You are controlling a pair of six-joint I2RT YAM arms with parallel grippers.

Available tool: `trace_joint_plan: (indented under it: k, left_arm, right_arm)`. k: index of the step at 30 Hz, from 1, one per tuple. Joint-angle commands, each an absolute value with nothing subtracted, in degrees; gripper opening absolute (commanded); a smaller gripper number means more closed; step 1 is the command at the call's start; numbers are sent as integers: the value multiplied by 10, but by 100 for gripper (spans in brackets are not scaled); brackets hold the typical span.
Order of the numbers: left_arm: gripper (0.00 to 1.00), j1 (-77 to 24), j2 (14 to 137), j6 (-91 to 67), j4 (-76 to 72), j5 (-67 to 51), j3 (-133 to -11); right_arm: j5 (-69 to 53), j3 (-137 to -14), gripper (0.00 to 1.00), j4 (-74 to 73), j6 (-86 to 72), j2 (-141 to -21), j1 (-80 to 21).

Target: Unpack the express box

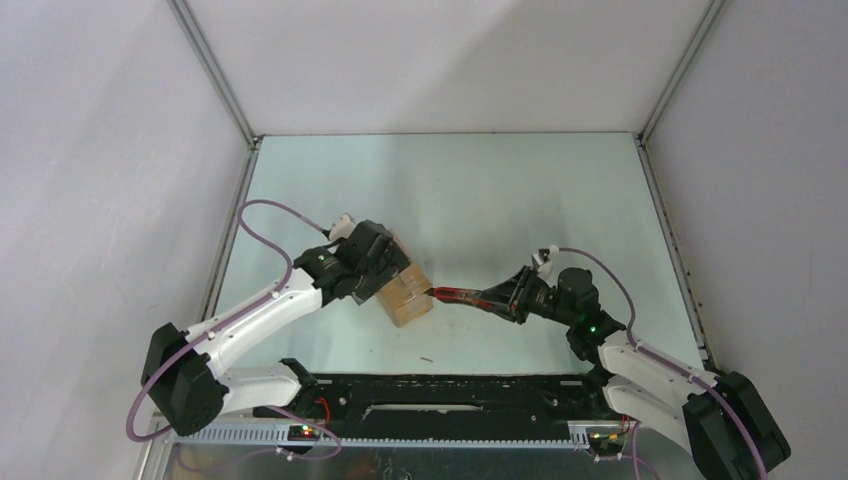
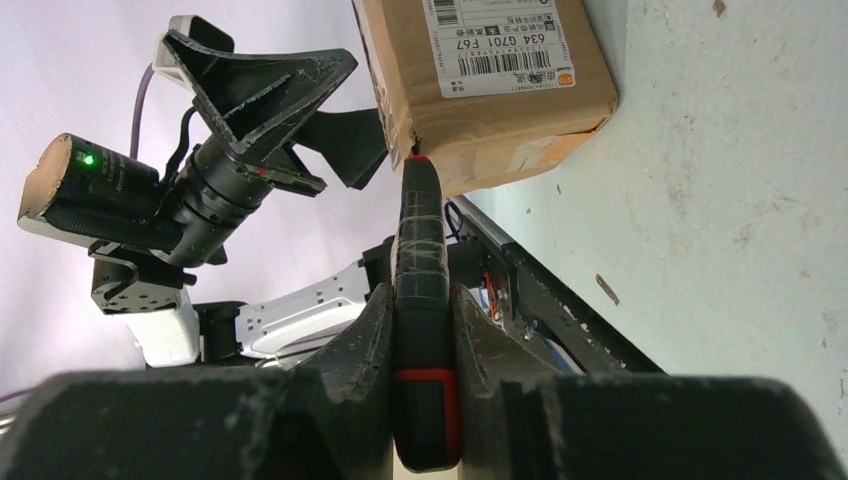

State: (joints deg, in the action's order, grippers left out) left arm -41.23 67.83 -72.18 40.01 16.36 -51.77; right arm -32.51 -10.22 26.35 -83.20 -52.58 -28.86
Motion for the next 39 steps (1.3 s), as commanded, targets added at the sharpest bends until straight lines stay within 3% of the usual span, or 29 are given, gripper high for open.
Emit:
trace_joint_plan:
  k: [1,18,24,39]
  left_arm:
    - [100,-426,679,-799,345,160,-493]
    - [100,-451,732,-873,317,105,-536]
    - [100,-443,738,-816,401,134,-589]
    - [99,-399,746,-721,501,136,-639]
  right_arm:
    - [-327,-124,0,291,-827,-543,-305]
    - [-296,-177,0,224,-792,-569,-341]
    - [-326,-183,0,188,-765,-560,-301]
    - [-461,-365,0,51,-551,-735,-229]
